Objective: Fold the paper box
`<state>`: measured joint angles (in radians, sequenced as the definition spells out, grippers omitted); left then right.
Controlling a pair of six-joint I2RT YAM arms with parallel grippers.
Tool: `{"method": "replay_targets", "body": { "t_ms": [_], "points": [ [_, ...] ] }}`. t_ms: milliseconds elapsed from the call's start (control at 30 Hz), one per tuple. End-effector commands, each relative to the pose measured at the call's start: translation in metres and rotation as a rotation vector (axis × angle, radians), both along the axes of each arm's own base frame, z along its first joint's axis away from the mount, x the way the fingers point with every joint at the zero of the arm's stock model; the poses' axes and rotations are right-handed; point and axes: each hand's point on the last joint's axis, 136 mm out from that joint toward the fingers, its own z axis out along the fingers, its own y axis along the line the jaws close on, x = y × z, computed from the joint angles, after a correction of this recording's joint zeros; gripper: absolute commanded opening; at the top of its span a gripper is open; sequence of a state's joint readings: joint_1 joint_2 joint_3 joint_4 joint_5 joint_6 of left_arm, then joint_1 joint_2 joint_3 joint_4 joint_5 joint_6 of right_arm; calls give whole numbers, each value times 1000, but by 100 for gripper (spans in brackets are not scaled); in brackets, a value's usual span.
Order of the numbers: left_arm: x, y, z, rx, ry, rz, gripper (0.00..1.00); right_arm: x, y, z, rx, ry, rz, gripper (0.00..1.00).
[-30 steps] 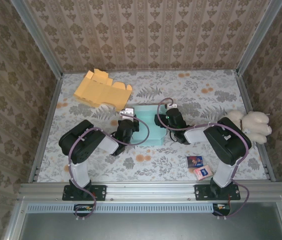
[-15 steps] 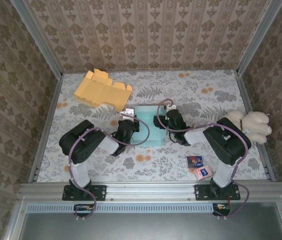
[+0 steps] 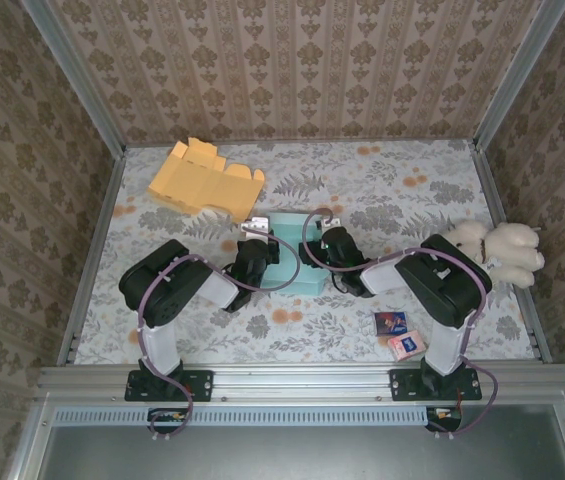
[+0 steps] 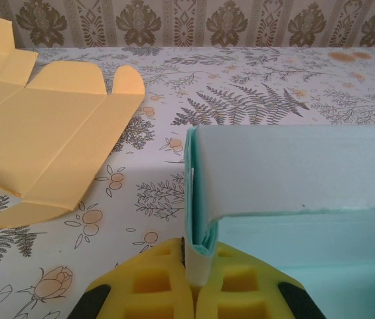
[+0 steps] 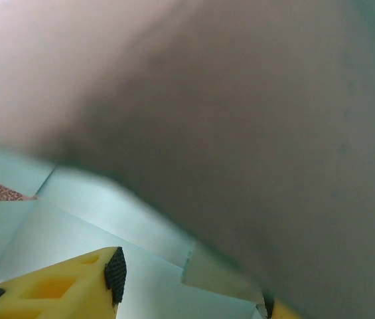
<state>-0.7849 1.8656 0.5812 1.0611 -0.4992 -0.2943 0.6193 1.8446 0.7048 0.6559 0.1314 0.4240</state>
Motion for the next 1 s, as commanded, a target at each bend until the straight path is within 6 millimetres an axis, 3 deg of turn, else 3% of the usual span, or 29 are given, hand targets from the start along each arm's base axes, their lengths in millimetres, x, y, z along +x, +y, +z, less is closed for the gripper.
{"method": "replay_targets", "body": {
  "t_ms": [0,300,467,800,967],
  "points": [
    [2,-5,3,-34,-8,6,0,5,6,-7,-9,2,-7,58],
    [2,-5,3,-36,-9,6,0,3,5,-31,-31,62,-22,58],
    [2,-5,0,-38,-4,7,0,1,9,-33,-55,60,-5,57],
    [3,1,1,-25,-9,27,0,-13,-5,19,-9,6,-29,58],
    [4,1,2,-24,-11,32,0,-20,-16,34,-57,3,-35,59]
  ]
}}
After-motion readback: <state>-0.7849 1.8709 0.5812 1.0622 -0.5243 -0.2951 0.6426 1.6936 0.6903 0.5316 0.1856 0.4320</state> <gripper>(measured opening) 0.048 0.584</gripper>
